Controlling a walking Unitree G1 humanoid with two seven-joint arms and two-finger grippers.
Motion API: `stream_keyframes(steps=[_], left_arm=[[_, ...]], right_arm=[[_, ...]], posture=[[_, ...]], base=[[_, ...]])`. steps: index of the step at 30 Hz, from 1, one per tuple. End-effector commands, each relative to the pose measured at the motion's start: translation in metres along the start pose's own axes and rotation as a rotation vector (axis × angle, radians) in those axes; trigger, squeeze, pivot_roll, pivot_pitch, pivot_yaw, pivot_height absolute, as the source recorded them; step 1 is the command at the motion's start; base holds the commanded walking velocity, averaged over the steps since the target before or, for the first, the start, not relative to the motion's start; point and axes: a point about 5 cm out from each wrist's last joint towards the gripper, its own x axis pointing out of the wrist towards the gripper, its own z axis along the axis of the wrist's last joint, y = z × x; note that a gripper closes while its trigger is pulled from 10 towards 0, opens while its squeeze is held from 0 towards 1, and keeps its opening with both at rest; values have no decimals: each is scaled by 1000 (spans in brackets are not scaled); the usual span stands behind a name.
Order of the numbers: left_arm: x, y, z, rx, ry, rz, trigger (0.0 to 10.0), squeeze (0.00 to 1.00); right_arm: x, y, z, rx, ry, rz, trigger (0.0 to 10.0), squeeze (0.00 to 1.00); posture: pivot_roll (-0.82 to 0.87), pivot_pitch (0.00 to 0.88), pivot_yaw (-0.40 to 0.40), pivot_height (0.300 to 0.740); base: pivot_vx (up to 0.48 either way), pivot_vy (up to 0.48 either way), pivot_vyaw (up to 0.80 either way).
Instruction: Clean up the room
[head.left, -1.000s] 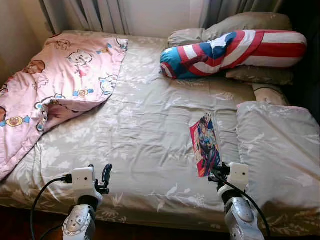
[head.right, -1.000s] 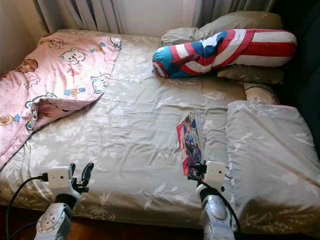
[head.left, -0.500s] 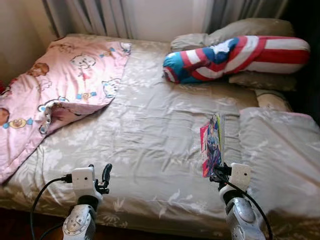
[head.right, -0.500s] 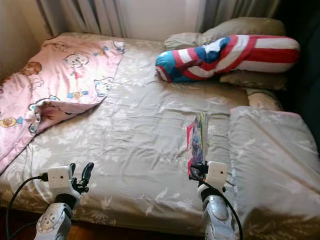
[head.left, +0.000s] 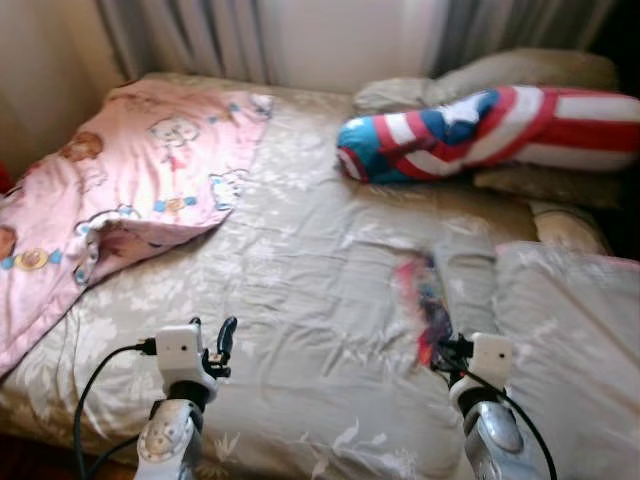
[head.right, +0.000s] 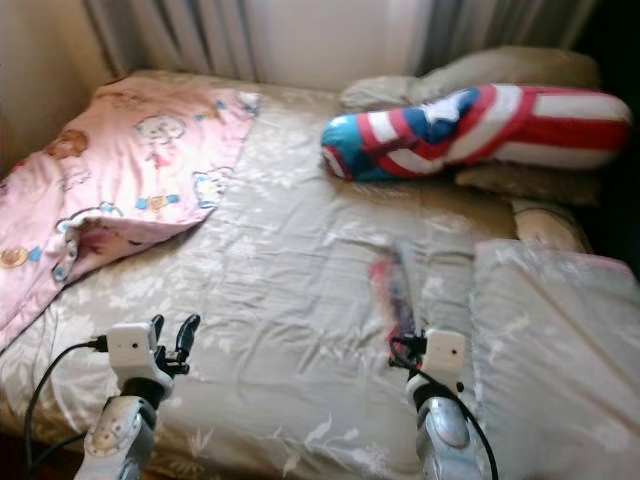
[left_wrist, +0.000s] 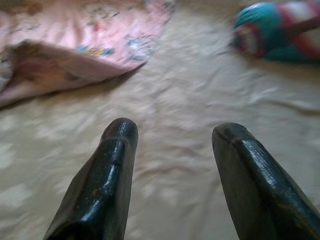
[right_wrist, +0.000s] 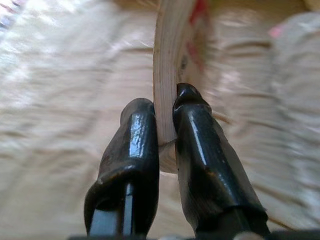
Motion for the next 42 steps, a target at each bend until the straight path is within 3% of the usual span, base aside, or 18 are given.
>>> stream_keyframes(steps=[1, 25, 36, 42], left_arm=[[0, -5, -1, -9, 5, -16, 10000, 0], [-4, -5, 14, 7, -46, -28, 10000, 0], [-3, -9, 13, -5, -43, -20, 10000, 0], [-3, -11, 12, -10, -40, -22, 10000, 0]], right_arm=[[-4, -5, -2, -8, -6, -2, 10000, 0], [-4, 2, 12, 10, -99, 26, 10000, 0], [-4, 3, 15, -11, -88, 51, 10000, 0], [-3, 5, 14, -10, -80, 61, 10000, 0]], posture=[[35, 131, -58, 739], [17, 136, -41, 739], [11, 149, -53, 739], [11, 150, -52, 699]], base=[[0, 0, 0], [0, 0, 0], [0, 0, 0], [0, 0, 0]])
